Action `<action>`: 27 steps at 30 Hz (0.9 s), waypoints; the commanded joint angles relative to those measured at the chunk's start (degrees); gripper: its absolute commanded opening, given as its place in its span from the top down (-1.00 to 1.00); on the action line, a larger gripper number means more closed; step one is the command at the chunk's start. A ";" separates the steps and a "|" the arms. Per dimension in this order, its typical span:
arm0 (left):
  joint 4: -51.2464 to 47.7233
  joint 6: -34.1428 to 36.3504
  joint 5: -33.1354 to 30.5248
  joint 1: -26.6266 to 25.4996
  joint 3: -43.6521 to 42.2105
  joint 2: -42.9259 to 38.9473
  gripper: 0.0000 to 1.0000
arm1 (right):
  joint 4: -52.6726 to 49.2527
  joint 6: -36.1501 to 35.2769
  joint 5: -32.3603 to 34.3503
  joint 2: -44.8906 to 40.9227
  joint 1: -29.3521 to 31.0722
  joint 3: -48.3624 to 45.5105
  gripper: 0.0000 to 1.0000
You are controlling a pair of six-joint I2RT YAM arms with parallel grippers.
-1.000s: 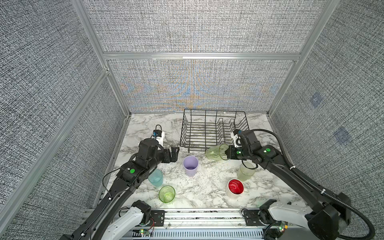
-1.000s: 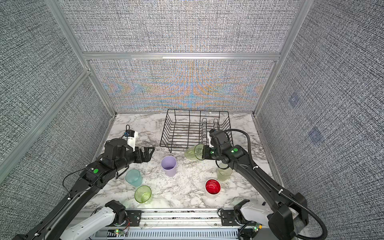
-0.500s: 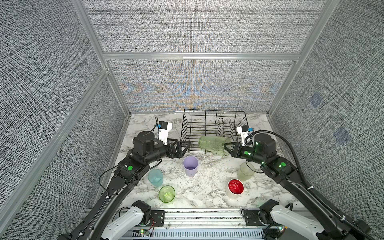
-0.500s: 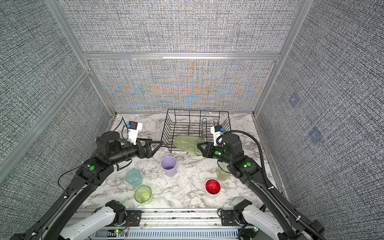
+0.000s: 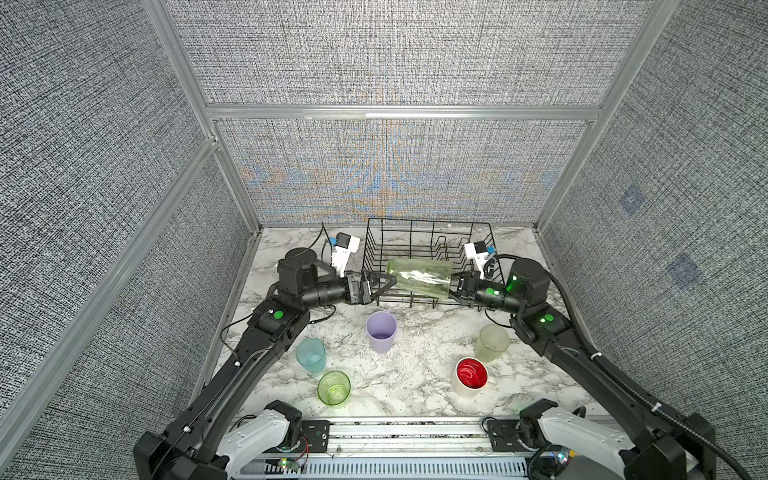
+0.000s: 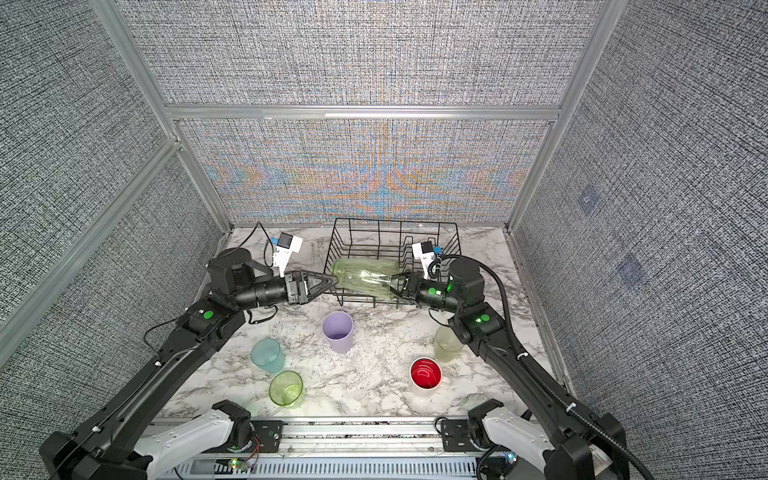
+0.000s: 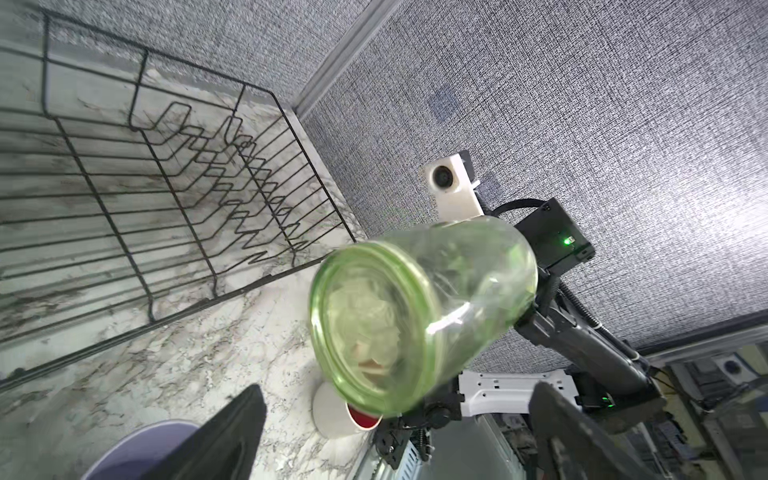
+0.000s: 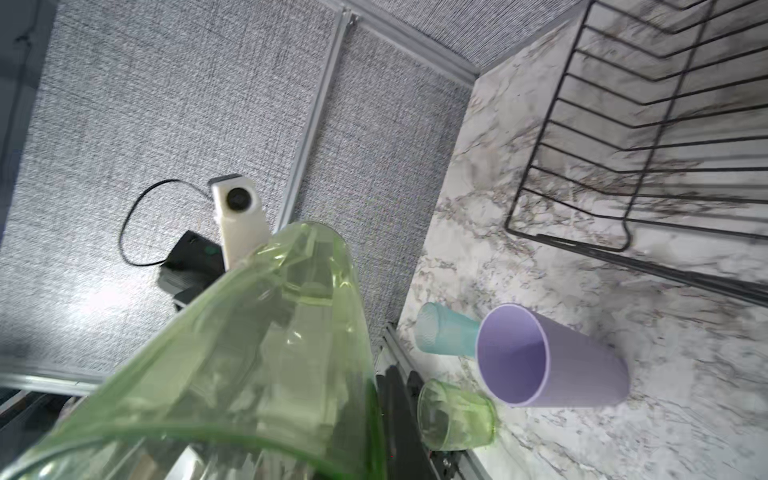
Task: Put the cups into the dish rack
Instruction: 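Grasp the green cup's base with the left gripper while the right gripper holds the rim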
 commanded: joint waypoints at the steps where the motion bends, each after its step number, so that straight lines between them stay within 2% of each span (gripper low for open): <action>1: 10.40 -8.04 6.51 0.18 -1.89 1.55 -0.99 | 13.68 8.01 -6.23 2.11 -0.03 -0.79 1.00; 8: 20.81 -14.59 10.39 0.26 -2.85 3.89 -0.99 | 15.11 8.75 -12.03 6.65 0.47 0.40 1.00; 13: 26.34 -18.16 11.13 0.30 -3.69 5.34 -0.99 | 14.60 8.98 -13.05 8.43 0.76 0.77 1.00; 23: 27.95 -18.63 12.44 0.29 -4.07 5.93 -0.98 | 23.21 15.67 -13.81 12.85 0.80 0.72 1.00; 27: 27.19 -18.45 12.67 0.25 -3.75 6.68 -0.97 | 22.71 15.12 -13.09 13.48 1.11 1.03 1.00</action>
